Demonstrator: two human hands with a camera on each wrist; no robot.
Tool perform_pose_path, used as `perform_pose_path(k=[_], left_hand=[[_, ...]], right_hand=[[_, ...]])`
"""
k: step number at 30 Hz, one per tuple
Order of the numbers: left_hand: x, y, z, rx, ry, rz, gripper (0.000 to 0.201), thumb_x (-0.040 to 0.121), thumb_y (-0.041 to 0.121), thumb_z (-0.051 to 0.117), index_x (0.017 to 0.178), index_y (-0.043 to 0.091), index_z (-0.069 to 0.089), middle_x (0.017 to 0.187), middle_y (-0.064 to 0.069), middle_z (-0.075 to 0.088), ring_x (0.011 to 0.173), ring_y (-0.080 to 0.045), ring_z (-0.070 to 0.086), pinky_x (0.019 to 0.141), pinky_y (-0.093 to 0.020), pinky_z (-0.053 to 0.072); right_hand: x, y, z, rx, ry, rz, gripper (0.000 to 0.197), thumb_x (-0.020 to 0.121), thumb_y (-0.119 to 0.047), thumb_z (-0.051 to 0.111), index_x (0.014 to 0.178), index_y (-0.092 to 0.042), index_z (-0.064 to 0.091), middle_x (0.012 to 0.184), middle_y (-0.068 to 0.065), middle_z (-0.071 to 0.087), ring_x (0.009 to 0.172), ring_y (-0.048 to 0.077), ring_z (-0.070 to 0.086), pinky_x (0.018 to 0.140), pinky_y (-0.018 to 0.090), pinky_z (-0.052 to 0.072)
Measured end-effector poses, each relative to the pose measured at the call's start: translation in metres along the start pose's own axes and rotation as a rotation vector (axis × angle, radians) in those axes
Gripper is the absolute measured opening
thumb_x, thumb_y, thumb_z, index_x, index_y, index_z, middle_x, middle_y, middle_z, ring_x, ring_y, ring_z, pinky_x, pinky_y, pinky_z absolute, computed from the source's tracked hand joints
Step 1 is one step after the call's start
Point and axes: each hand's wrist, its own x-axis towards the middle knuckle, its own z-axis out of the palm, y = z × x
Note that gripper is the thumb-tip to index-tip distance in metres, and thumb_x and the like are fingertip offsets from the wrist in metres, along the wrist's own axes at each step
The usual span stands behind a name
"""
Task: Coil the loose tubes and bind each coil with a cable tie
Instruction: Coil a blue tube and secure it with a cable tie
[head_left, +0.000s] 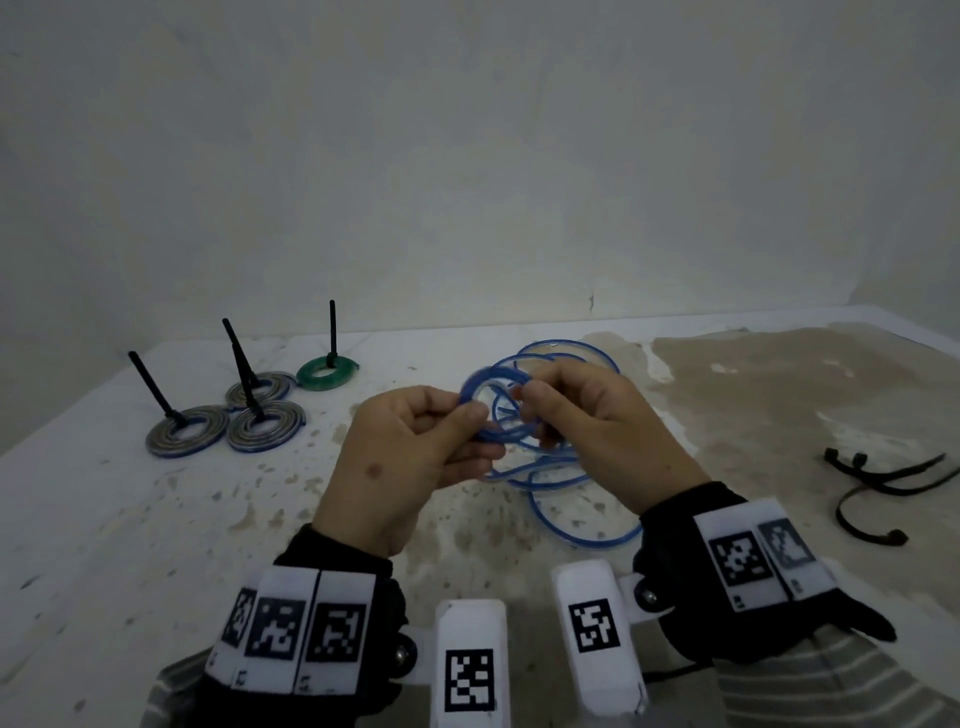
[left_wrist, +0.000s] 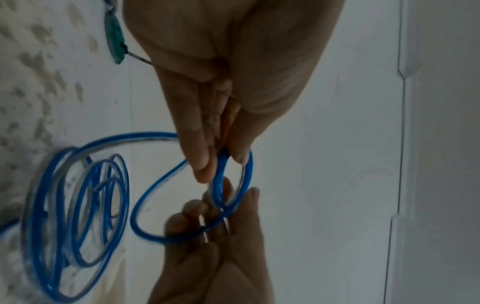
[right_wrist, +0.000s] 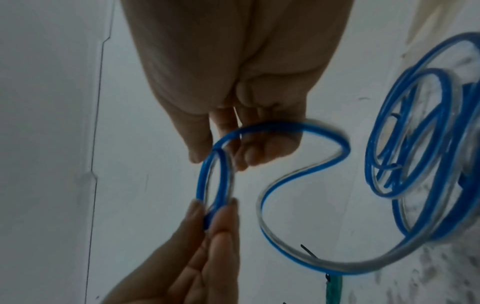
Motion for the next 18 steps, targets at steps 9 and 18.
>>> perform_pose_path(k=[9,18], left_hand=[[-0.001,-0.009,0.018,-0.030,-0.056,-0.037,0.011,0.085,0.010,0.060,0.080,0.000,0.058,0.078,-0.013,0.067,0.065,-0.014,0.069,0.058,-0.021,0.055],[-0.001,0.000,-0.001,0.166,-0.083,0.031,0.017,0.077,0.004,0.067,0.092,0.011,0.068,0.075,-0.012,0.069,0.063,-0.011,0.067,0.057,-0.023,0.056]], right_hand=[[0.001,-0.003,0.006,0.212,0.116,-0.037,0.024,0.096,-0.004,0.038,0.090,-0.007,0.061,0.068,-0.002,0.058,0.065,0.007,0.056,0.063,0.018,0.049],[0.000,0.000,0.000,-0.054,-0.062,-0.050,0.022,0.094,-0.006,0.044,0.089,-0.009,0.065,0.054,-0.010,0.051,0.055,0.004,0.049,0.058,0.016,0.041]])
